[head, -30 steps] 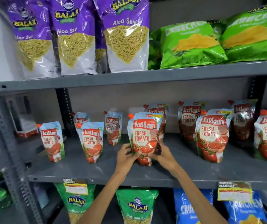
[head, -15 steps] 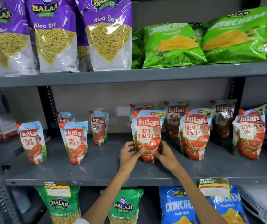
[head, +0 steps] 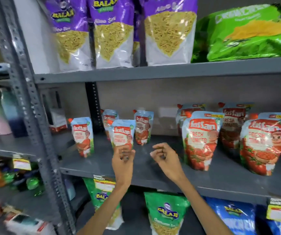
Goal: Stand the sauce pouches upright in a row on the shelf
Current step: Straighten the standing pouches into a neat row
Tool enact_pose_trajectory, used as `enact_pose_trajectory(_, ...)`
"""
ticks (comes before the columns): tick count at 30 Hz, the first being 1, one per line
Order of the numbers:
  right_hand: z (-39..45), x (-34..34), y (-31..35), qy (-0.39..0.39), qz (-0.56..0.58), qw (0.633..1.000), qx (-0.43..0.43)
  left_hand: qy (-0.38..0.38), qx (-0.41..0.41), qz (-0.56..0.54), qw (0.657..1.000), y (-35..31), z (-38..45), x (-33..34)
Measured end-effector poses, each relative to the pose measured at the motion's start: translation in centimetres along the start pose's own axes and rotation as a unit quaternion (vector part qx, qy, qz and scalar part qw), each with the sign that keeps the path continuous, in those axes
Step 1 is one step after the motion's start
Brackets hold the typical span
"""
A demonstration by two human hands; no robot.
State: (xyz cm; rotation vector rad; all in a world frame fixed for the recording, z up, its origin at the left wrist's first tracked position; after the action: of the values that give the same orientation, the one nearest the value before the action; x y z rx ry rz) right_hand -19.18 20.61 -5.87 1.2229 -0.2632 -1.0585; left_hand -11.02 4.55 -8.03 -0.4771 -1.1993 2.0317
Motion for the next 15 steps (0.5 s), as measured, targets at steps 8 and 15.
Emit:
enact_pose_trajectory(8,7.4,10.7,0.5,0.039,-0.026,0.999,0.022,0.136,-0.101,0.007,0.985,4.8,6.1,-9.9)
enact_pose_trajectory(15,8.8,12.7,-0.2,0.026,0.002,0.999,0.048,0.303,-0.122,0.03,0.945,5.7,9.0,-8.7)
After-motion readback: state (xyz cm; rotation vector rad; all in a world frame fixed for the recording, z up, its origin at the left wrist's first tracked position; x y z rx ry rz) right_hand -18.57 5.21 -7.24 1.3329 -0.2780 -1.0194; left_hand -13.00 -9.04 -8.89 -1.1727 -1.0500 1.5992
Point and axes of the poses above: each hand's wrist, its own z-axis towards the middle knuckle, its own x-axis out of the palm, y = z × x, the point moved 3 cm from there along z, towards the middle knuckle, and after that the axes turned 14 degrees about y, right-handed, at the moved point
